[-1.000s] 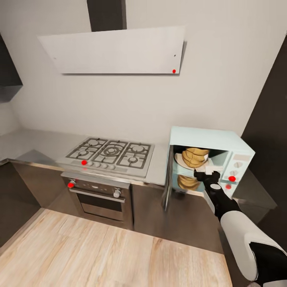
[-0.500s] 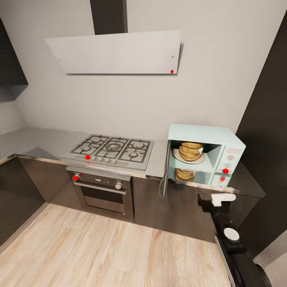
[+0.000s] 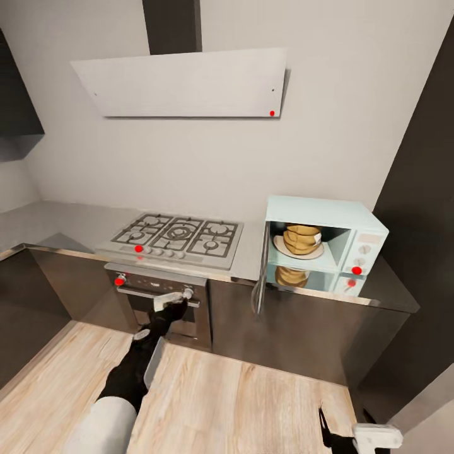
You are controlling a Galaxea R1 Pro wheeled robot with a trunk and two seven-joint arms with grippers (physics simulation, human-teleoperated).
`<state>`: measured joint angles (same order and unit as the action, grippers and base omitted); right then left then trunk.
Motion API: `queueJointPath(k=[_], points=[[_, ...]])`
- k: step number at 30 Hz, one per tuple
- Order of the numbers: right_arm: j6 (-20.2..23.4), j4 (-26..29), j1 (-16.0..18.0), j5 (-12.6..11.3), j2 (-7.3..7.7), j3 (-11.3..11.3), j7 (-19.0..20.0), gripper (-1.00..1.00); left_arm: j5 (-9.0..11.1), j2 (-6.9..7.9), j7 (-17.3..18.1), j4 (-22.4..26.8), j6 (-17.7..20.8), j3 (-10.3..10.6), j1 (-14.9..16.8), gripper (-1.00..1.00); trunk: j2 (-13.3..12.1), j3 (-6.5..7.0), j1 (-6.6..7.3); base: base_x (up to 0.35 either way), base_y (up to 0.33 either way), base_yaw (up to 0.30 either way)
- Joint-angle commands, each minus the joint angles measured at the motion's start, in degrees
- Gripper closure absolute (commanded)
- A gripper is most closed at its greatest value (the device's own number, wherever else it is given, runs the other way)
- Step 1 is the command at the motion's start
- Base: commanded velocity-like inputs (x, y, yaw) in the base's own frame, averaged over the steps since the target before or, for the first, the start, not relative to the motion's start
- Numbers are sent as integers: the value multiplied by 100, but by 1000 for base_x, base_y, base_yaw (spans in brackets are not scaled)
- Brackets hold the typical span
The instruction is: In the kitchen, take the popcorn bag from the countertop, put it into the microwave, and heat it until the popcorn is cooked so the cooked popcorn ends up inside the bag.
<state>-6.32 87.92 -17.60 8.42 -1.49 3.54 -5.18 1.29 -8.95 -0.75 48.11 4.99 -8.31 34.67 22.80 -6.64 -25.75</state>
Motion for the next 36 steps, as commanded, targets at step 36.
queueJointPath(k=[36], points=[[-268, -38, -305, 134, 8, -619, 17, -100, 3, -105, -21, -1663, 1420, -12, 2035, -100, 12, -12, -3, 0, 0, -290]])
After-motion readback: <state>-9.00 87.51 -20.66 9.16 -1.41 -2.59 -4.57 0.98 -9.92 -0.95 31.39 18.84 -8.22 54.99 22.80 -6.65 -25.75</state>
